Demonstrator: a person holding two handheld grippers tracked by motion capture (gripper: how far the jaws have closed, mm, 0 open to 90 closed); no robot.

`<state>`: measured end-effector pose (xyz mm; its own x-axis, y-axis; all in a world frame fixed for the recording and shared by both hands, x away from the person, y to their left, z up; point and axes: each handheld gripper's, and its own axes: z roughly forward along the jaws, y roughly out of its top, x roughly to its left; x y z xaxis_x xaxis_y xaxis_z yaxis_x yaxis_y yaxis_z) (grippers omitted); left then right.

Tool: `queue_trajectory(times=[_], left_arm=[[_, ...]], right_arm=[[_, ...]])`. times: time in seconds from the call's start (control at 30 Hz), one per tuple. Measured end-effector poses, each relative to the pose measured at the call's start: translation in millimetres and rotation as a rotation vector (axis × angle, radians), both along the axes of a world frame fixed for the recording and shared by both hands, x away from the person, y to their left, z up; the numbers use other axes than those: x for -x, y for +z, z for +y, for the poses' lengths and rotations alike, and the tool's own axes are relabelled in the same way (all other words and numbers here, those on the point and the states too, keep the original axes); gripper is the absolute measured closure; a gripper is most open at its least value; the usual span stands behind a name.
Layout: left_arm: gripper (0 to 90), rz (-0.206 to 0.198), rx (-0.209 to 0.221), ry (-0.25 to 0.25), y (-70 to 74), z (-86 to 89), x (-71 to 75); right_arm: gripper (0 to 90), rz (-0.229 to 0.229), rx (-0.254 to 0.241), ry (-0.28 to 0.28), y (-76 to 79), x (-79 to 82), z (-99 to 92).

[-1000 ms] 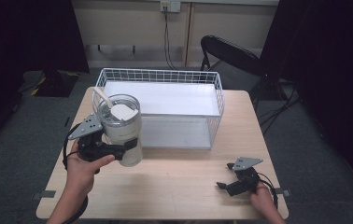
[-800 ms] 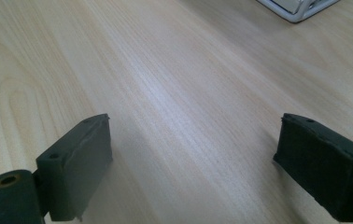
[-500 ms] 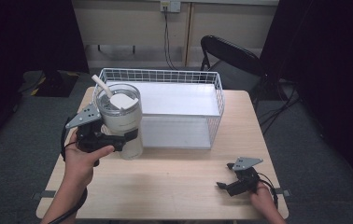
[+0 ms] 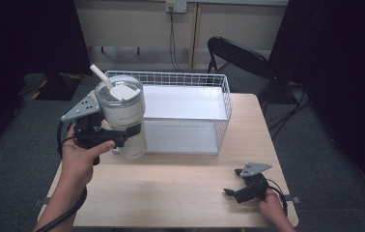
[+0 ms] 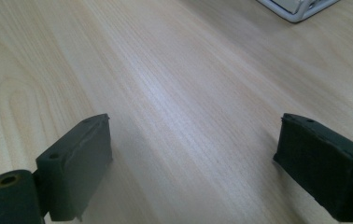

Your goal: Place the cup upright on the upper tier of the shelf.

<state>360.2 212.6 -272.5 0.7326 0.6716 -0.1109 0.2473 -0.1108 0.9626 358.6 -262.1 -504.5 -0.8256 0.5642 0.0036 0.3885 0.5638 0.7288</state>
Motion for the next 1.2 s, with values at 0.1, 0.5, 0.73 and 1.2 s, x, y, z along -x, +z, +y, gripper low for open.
queue_trajectory(times=[0.1,0.5,0.73,1.2], left_arm=[[9.8,-0.008,-0.007,-0.003,7.5,-0.8,-1.7],[9.8,-0.008,0.004,0.000,31.4,-5.9,-7.7],[9.9,-0.004,0.004,-0.003,38.4,-7.8,-13.0],[9.9,-0.006,0.002,0.006,60.3,-10.3,-23.3]], right_arm=[[9.9,-0.001,0.000,-0.001,0.0,0.0,0.0],[9.9,-0.001,0.000,-0.001,0.0,0.0,0.0],[10.0,-0.001,0.000,-0.001,0.0,0.0,0.0],[9.9,-0.001,0.000,-0.001,0.0,0.0,0.0]])
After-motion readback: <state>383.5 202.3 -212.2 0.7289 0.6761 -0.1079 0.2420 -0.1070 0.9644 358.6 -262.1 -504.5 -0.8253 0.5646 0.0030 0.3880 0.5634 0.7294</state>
